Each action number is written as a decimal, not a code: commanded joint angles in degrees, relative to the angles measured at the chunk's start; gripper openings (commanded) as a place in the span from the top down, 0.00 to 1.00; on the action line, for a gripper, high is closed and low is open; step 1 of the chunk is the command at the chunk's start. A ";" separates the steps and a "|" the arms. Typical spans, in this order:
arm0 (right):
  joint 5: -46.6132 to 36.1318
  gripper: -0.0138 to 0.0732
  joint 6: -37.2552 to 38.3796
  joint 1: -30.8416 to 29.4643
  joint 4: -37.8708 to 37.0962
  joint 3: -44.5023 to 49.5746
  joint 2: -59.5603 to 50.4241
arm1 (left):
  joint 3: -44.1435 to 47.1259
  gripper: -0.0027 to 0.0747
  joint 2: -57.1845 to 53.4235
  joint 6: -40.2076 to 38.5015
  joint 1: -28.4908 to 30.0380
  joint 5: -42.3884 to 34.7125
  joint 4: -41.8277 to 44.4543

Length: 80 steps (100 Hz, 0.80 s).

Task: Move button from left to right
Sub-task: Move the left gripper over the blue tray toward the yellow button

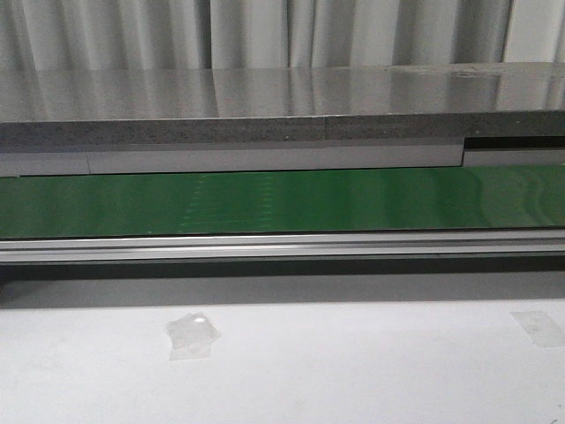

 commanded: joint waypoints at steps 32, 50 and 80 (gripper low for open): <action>-4.42 0.96 -0.22 0.10 -0.63 -0.86 -1.10 | 2.60 0.99 -1.93 -0.57 -0.06 -4.91 -0.06; -4.42 0.96 -0.22 0.10 -0.63 -0.86 -1.10 | 2.18 0.99 -1.93 -0.57 -0.06 -4.69 -0.06; -4.42 0.96 -0.22 0.10 -0.63 -0.86 -1.10 | -6.59 0.99 0.23 -0.57 -0.06 4.86 -0.92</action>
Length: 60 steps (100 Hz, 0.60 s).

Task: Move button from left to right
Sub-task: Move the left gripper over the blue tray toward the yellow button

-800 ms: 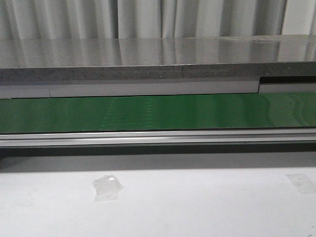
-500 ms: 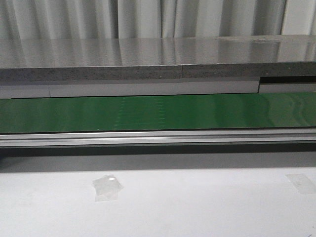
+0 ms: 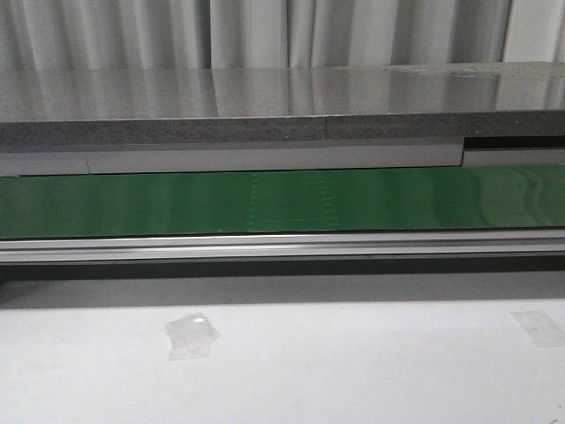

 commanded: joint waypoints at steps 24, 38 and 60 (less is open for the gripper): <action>-4.42 0.96 -0.22 0.10 -0.63 -0.86 -1.10 | -21.01 0.99 8.85 -0.57 -0.06 14.57 -1.44; -4.42 0.96 -0.22 0.10 -0.63 -0.86 -1.10 | -31.61 0.99 16.64 -0.57 -0.06 24.84 0.98; -4.42 0.96 -0.22 0.10 -0.63 -0.86 -1.10 | -45.45 0.99 30.79 -0.57 -0.06 41.47 1.52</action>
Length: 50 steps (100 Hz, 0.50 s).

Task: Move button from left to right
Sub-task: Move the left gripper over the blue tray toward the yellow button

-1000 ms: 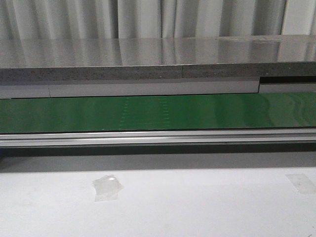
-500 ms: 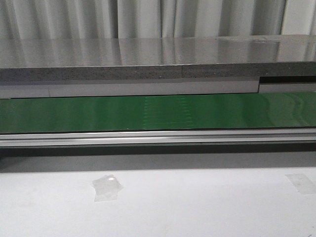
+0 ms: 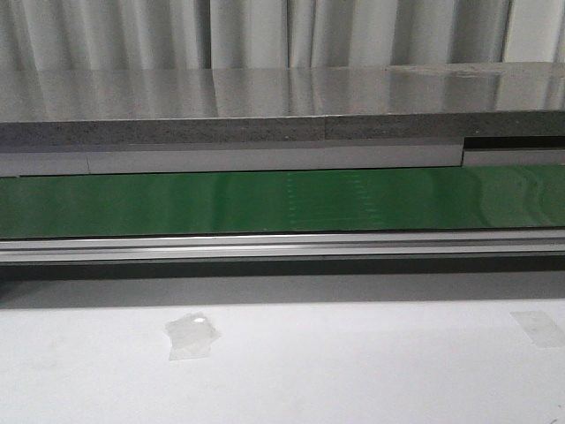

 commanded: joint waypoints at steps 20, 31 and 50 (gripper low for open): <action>-4.42 0.96 -0.22 0.10 -0.63 -0.86 -1.10 | -11.61 0.99 15.04 -0.57 -0.06 10.48 0.50; -4.42 0.96 -0.22 0.10 -0.63 -0.86 -1.10 | -11.63 0.99 17.71 -0.09 -0.06 10.87 0.50; -4.42 0.96 -0.22 0.10 -0.63 -0.86 -1.10 | -11.52 0.98 19.77 -0.09 -0.06 9.60 0.49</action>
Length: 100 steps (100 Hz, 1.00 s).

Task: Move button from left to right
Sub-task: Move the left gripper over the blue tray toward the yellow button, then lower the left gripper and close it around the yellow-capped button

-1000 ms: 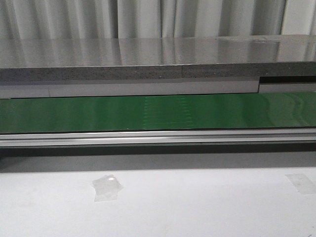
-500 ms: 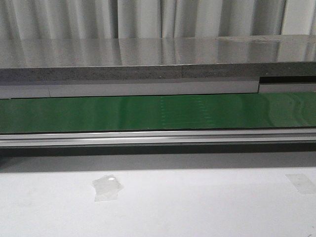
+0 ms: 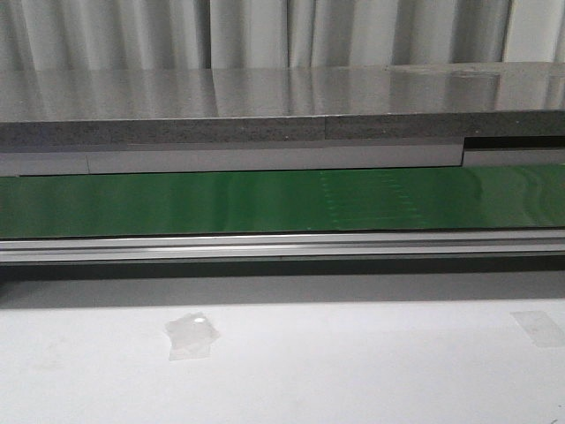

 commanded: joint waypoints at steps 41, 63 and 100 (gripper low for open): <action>-4.42 0.96 -0.22 0.10 -0.63 -0.86 -1.10 | -1.87 0.18 0.40 -0.09 -0.06 -3.80 0.35; -4.42 0.96 -0.22 0.10 -0.63 -0.86 -1.10 | -1.98 0.18 0.40 -0.58 -0.06 -3.36 0.30; -4.42 0.96 -0.22 0.10 -0.63 -0.86 -1.10 | -13.31 0.18 13.39 -2.78 2.03 -3.36 4.50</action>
